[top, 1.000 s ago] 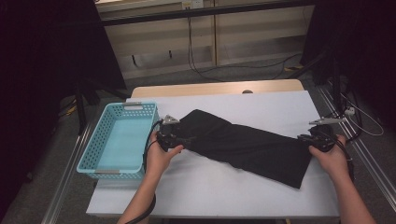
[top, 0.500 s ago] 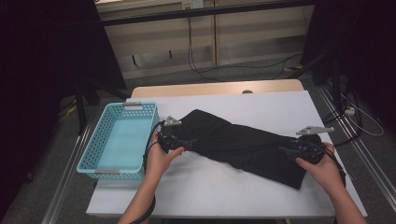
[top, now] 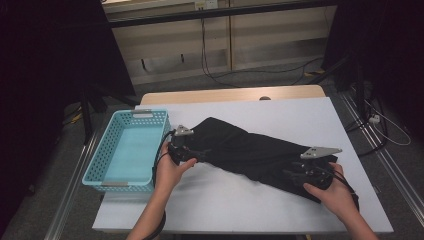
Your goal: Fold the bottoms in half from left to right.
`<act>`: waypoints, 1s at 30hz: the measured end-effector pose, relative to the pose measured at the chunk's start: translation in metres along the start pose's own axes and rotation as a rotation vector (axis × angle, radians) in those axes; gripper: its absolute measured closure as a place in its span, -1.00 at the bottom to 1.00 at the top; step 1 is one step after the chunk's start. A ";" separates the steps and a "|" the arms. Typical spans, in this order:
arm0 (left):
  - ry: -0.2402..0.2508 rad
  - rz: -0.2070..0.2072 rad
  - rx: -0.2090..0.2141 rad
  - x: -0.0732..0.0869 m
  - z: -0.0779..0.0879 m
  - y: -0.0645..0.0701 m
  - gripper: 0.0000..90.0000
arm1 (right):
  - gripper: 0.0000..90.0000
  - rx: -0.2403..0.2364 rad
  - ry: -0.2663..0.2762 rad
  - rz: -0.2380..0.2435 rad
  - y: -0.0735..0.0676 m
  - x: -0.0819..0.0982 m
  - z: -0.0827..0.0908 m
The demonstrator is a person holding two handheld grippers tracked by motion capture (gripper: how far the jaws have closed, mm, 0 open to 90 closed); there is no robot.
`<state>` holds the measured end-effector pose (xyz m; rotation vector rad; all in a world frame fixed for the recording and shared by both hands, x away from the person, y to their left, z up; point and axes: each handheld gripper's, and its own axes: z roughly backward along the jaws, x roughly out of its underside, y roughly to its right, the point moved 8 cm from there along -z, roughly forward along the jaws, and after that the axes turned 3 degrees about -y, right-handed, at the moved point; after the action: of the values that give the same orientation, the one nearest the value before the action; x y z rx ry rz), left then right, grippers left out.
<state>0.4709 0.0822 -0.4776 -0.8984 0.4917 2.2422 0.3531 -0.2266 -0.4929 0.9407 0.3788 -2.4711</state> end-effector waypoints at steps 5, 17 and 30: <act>-0.006 0.009 -0.001 0.002 0.000 -0.002 -0.66 | 0.33 -0.038 -0.001 0.021 -0.015 0.004 -0.002; -0.012 0.004 -0.003 0.003 -0.002 -0.001 -0.67 | 0.48 -0.097 -0.009 0.108 -0.041 0.008 -0.011; -0.008 0.009 0.003 0.004 -0.001 -0.001 -0.67 | 0.90 -0.056 -0.059 0.191 -0.045 0.014 -0.016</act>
<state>0.4702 0.0837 -0.4812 -0.8865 0.4961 2.2523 0.3296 -0.1861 -0.5095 0.8381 0.3216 -2.2973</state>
